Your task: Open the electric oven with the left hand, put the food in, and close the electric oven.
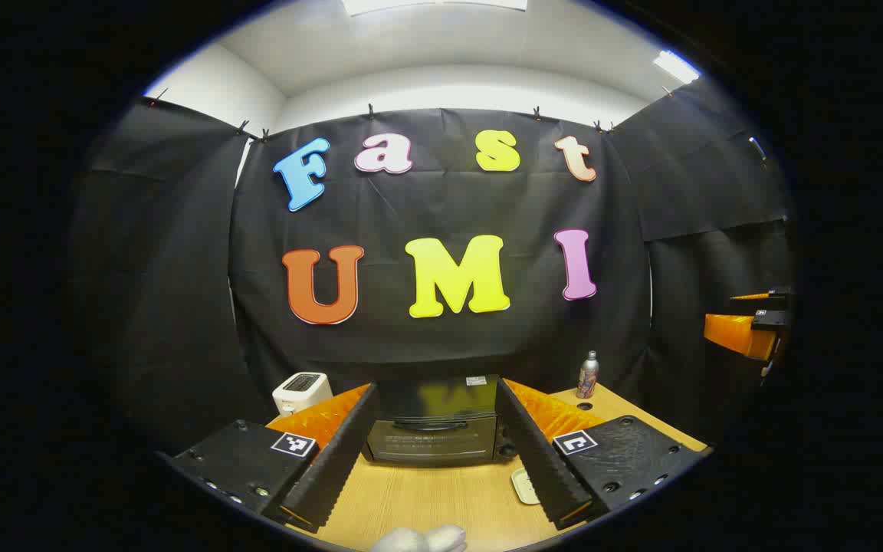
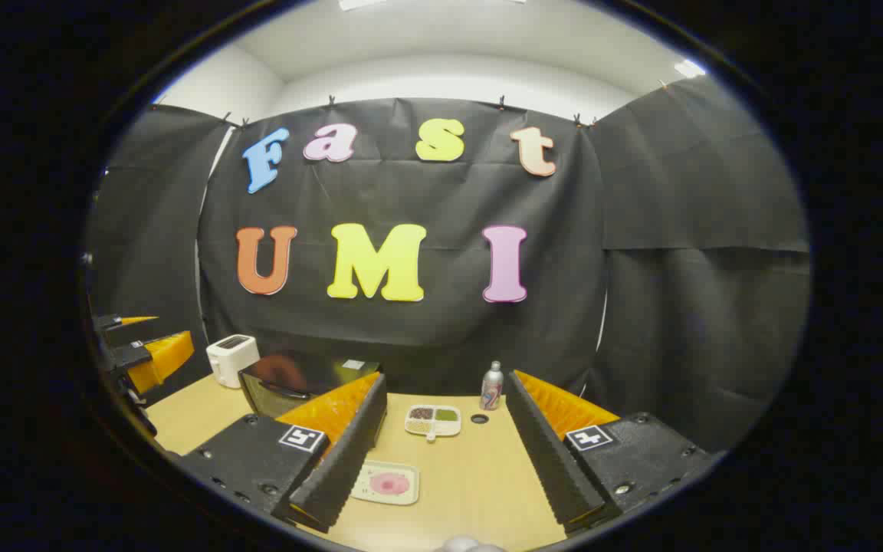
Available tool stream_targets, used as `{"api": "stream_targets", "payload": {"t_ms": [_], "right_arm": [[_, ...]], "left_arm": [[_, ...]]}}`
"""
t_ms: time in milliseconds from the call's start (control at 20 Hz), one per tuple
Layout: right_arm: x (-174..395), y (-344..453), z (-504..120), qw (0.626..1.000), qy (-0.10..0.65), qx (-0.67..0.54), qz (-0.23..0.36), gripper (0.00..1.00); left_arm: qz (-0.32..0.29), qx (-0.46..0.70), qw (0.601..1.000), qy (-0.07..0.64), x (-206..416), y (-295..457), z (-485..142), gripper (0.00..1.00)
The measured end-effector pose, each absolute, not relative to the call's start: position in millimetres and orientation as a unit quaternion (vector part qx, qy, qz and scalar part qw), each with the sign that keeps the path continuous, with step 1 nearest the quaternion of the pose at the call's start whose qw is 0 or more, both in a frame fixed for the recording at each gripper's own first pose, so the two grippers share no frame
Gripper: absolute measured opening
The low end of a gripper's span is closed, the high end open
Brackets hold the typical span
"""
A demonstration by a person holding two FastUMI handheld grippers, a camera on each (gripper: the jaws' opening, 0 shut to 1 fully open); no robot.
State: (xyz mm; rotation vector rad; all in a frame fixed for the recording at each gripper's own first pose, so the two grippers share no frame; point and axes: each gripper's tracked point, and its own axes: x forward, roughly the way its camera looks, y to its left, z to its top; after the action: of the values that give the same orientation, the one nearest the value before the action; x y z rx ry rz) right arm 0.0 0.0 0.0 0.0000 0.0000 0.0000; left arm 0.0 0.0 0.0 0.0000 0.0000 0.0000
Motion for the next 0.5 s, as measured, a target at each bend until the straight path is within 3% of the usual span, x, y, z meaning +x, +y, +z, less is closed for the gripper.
{"api": "stream_targets", "payload": {"t_ms": [500], "right_arm": [[2.7, 3.5, -2.5, 1.0, 0.003, -0.007, 0.003, 0.96]], "left_arm": [[0.001, -0.01, 1.0, 0.001, 9.9, 3.7, -4.0, 0.97]]}}
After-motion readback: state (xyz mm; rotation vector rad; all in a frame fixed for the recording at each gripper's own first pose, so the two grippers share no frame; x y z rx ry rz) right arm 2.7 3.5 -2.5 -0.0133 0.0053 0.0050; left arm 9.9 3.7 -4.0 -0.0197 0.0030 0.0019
